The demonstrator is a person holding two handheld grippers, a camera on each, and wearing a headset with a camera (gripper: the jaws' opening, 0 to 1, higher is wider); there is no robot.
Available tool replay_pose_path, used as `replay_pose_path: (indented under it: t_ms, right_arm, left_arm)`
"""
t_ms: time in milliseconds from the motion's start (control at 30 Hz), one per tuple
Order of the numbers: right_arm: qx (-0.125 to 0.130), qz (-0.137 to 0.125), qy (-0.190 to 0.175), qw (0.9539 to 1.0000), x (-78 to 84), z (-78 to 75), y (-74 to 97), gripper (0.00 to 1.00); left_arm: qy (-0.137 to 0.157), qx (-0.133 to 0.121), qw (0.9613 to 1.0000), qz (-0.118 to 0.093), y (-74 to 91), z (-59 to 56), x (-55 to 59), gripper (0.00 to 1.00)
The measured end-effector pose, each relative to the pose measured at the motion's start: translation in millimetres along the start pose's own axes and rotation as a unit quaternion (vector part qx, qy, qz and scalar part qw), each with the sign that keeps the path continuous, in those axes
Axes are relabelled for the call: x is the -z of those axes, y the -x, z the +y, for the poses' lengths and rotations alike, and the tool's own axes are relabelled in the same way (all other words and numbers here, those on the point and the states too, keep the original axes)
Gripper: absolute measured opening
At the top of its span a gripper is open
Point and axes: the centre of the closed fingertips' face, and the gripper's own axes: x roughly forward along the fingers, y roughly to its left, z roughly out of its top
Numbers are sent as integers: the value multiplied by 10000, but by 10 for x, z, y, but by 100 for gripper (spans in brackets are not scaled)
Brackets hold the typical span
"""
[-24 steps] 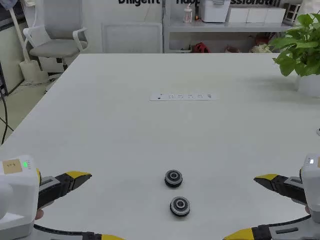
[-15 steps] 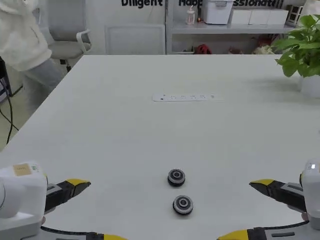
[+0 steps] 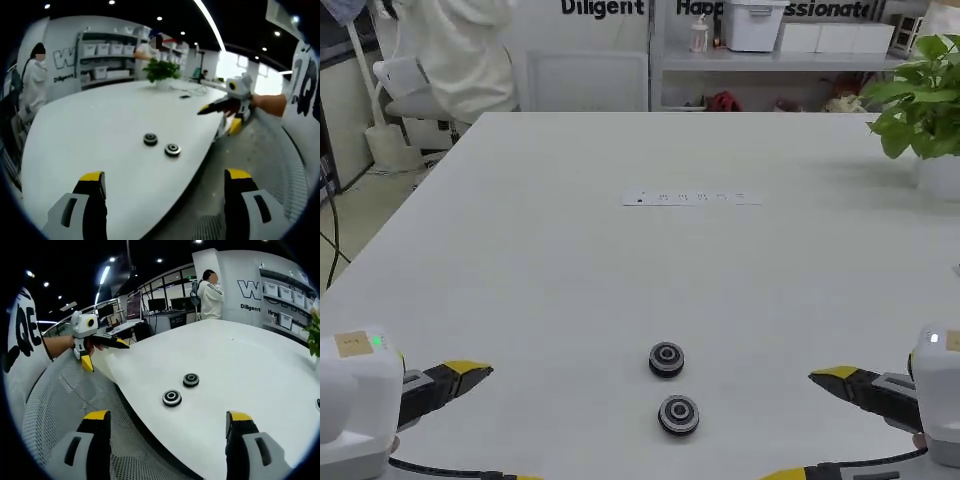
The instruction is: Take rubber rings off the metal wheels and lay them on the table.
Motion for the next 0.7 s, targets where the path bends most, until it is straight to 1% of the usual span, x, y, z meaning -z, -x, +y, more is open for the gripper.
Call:
replay_pose_path:
  t_ms: [167, 533, 700]
  right_arm:
    - [-12, 10, 21, 10000, 1, -2, -1, 93]
    - [-30, 30, 18, 10000, 4, -5, -3, 92]
    - [-45, 58, 43, 10000, 10, -1, -1, 92]
  left_arm:
    - [26, 15, 10000, 27, -5, -15, 13, 100]
    - [-58, 33, 9999, 121, -14, -29, 37, 100]
    - [-90, 22, 9999, 114, -17, -36, 23, 100]
